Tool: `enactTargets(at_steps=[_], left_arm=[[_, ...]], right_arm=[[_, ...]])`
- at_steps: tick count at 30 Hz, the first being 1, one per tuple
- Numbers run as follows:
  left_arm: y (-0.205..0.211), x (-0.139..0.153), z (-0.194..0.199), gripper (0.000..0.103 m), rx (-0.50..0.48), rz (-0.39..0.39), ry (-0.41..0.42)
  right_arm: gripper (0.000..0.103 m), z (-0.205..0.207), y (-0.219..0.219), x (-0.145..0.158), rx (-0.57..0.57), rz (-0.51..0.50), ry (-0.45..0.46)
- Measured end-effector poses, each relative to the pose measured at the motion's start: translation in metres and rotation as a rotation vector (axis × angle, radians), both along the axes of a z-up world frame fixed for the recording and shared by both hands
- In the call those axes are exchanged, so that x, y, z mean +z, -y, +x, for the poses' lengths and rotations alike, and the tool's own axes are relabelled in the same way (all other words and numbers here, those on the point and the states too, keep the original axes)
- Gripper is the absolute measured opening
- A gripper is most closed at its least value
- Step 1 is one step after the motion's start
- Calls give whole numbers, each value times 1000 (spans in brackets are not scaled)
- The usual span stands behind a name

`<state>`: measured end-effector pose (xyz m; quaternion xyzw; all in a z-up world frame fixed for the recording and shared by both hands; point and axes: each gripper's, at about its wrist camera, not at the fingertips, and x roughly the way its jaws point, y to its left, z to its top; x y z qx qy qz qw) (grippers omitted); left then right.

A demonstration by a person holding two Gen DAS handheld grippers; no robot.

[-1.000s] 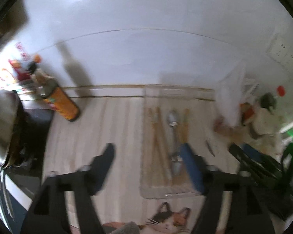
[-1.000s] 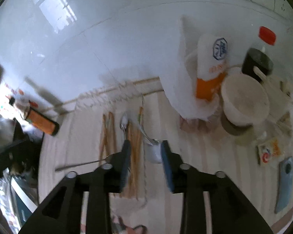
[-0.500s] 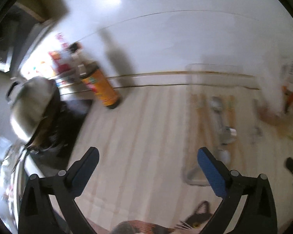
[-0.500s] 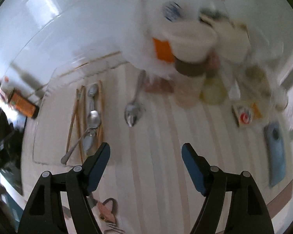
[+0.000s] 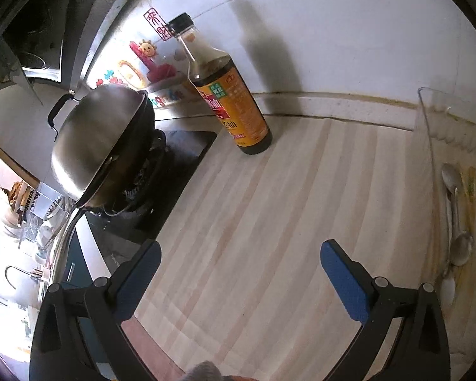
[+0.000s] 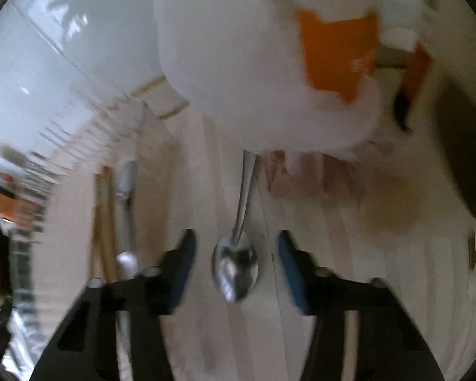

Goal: Organize utensils

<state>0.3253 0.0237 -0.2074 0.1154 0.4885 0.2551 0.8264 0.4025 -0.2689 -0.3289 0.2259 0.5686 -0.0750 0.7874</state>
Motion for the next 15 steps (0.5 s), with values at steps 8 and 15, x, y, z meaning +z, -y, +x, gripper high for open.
enactTargets(at_steps=[8,15], left_arm=[[5,1,-2,103,-37,-7,-16],[1,6,-13,103,-47,-31,-14]], right_arm=[[0,-4,-3,10,3,-82,-62],[0,-55,8,44,-19,3,19]])
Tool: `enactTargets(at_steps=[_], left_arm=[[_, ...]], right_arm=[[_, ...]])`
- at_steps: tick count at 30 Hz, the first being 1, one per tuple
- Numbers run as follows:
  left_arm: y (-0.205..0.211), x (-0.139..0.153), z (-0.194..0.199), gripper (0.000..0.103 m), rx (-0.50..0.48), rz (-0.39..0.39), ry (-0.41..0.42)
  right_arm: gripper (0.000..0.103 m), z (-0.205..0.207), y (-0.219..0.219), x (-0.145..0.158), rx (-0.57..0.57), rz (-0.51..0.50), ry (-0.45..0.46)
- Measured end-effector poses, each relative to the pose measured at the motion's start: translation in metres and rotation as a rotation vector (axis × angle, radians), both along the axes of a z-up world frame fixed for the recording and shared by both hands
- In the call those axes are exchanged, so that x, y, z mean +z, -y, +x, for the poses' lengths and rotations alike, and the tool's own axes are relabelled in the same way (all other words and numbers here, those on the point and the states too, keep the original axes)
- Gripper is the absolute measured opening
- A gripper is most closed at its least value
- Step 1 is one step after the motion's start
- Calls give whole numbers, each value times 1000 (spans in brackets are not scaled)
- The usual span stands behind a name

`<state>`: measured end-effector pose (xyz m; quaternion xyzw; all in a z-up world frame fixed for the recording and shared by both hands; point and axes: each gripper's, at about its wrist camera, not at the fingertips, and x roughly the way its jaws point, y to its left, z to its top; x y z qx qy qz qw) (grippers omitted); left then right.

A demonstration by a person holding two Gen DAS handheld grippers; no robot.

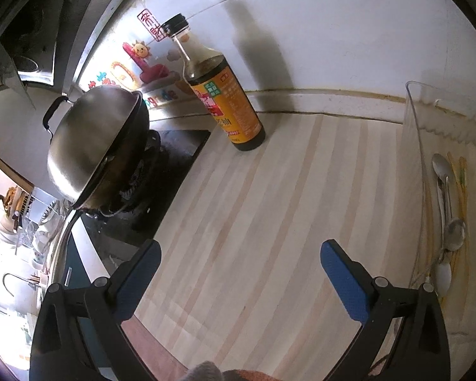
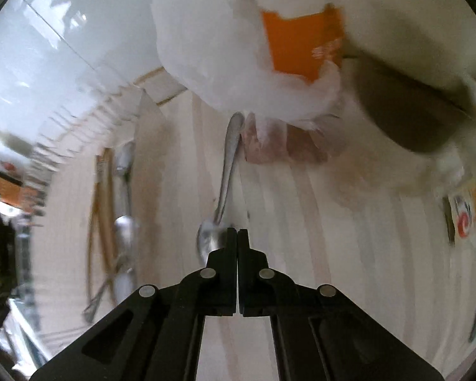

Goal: Organize utensils

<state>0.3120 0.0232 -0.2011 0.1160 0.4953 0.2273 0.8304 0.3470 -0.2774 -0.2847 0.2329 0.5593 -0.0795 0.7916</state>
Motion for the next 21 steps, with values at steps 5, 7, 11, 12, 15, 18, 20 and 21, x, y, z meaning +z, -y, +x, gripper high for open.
enactTargets(at_steps=[5,7,11,12,15,18,20,21], left_arm=[[-3,-7,-5,103,14,19,-16],[-3,-13,-1,103,30,63,-28],[-4,-20,8,103,43,100,-36],[-4,-21,10,103,44,98,-37],[-3,-22,12,103,38,88,-34],[-2,-24,13,103,25,84,-37],[-1,-27,14,103,18,77,-46],[-2,-28,14,103,17,76,-49]], right_arm=[[4,4,9,2,-41,111,-10],[15,19,9,-7,-48,129,-37],[28,49,6,-23,-36,62,-91],[28,52,5,-26,-33,53,-97],[28,64,6,-39,-28,2,-142],[25,74,4,-43,-9,-52,-151],[13,78,-1,-44,14,-122,-188],[7,79,-3,-44,26,-148,-200]])
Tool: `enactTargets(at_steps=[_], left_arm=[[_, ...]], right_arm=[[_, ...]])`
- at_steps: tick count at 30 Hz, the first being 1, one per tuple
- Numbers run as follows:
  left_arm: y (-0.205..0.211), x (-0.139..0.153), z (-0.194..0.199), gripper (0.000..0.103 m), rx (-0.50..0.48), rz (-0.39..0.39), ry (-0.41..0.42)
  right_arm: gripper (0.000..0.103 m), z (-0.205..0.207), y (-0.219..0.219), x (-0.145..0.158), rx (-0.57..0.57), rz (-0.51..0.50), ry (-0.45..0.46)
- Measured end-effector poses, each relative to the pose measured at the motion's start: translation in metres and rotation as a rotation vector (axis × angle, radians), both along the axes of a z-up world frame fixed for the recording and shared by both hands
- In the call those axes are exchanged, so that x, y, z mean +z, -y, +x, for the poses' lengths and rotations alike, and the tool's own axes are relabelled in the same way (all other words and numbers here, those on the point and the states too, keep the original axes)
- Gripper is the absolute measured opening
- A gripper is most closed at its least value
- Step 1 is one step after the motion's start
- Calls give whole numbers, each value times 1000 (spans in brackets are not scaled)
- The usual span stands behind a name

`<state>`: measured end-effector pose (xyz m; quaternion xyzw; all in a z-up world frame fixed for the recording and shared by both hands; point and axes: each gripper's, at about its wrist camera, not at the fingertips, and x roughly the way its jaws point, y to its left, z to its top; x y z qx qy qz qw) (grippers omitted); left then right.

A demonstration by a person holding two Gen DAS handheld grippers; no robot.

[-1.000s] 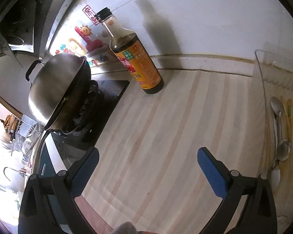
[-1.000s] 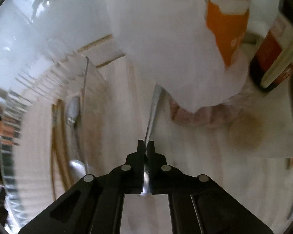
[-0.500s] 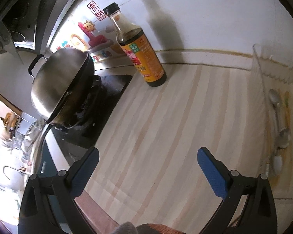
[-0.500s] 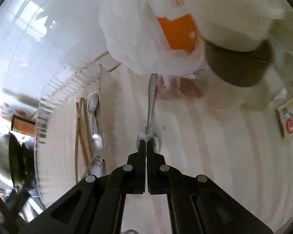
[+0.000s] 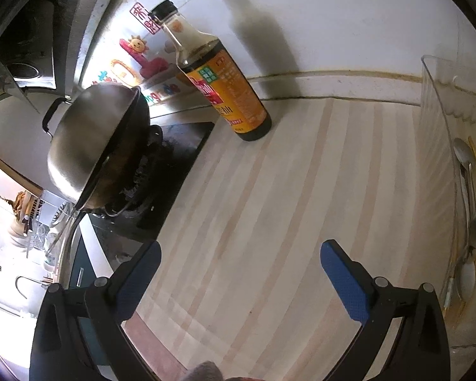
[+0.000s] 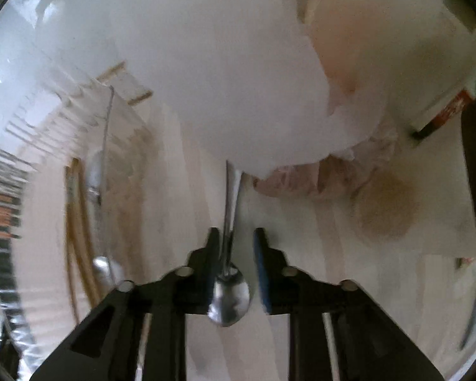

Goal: Organize utensils

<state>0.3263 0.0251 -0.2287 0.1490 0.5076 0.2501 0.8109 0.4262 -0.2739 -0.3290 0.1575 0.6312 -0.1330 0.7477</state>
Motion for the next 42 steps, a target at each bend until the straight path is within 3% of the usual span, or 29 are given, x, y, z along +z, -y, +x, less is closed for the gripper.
enactTargets(at_steps=[4,8,17,21,25,29,31,33,37,39,42], left_arm=[[-3,-2,-3,103,-4,-13,-10],[-6,-3,-13,103,-22,-27,-19],[-16,-3,-34,103,-39,-92,-49],[-16,10,-36,103,-50,-108,-23],[-17,33,-36,103,-53,-140,24],[-13,51,-38,103,-59,-172,63],[-11,56,-39,103,-71,-200,63],[-10,59,-42,103,-93,-247,56],[-3,60,-52,103,-142,-326,43],[3,57,-59,103,-158,-357,32],[15,55,-70,103,-184,-376,21]], right_arm=[[6,-7,-3,1,33,-16,-19],[6,-44,-1,11,22,30,18],[3,-127,-1,71,-22,114,159],[2,-133,-8,110,0,138,239],[3,-112,-30,147,61,186,312],[4,-75,-66,146,122,195,310],[17,-61,-81,133,164,142,246],[52,-61,-91,122,184,93,227],[75,-87,-90,116,201,-52,218],[93,-102,-87,114,208,-117,211],[101,-123,-80,120,213,-187,210]])
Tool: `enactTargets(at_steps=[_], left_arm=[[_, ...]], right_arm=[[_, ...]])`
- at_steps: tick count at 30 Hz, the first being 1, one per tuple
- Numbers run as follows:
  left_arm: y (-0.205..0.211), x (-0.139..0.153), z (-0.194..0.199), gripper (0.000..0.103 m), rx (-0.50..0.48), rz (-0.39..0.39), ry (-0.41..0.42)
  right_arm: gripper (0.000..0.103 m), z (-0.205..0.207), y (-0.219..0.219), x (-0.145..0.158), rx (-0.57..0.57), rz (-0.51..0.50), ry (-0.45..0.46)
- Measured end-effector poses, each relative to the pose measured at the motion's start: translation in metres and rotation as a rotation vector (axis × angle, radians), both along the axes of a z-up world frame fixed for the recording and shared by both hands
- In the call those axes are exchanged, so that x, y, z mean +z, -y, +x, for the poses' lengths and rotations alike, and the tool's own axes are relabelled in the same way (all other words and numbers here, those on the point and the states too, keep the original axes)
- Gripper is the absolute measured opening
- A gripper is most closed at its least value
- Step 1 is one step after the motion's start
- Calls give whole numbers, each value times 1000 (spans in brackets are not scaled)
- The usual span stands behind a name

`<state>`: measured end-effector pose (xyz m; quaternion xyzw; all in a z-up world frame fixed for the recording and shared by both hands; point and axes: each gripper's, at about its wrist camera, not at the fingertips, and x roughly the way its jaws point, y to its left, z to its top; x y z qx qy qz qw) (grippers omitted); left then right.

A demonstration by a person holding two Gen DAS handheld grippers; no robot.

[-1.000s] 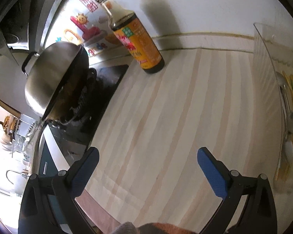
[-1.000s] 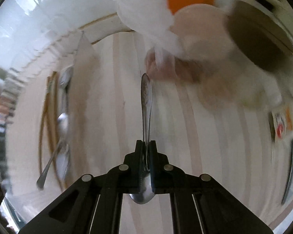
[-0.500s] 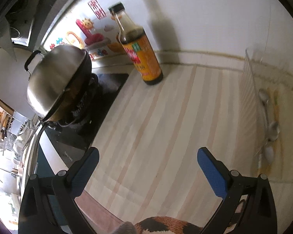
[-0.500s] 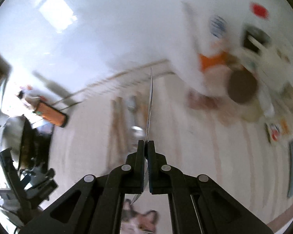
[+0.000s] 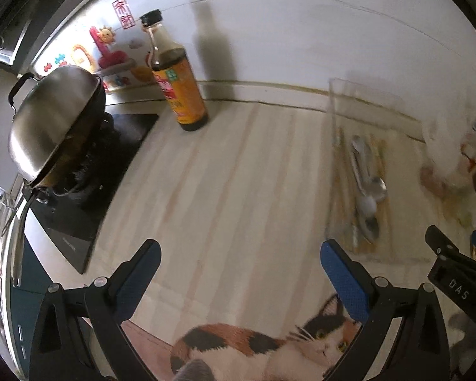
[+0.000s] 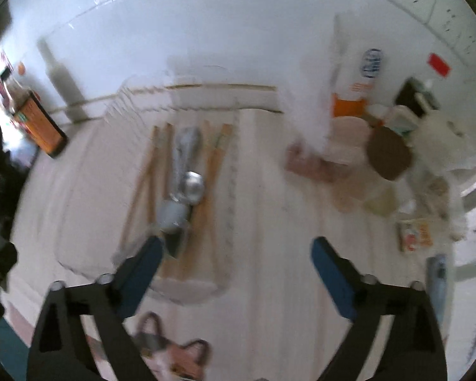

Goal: Organize utensils

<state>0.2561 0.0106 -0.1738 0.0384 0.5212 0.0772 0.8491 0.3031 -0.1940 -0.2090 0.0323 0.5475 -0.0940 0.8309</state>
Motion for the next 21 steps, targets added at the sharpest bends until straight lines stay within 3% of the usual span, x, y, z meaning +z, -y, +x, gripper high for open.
enactTargets(at_steps=[3,8,21], left_arm=[[10,5,-14,103,-27,-9,8],[18,25,-43,103,-80,-28,43],[-7,122,-158,103,-207,-82,230]], right_arm=[[102,-21,4,12,0,-32,27],[102,-64,8,58,-27,-44,106],[103,-205,-36,186,-111,-67,321]])
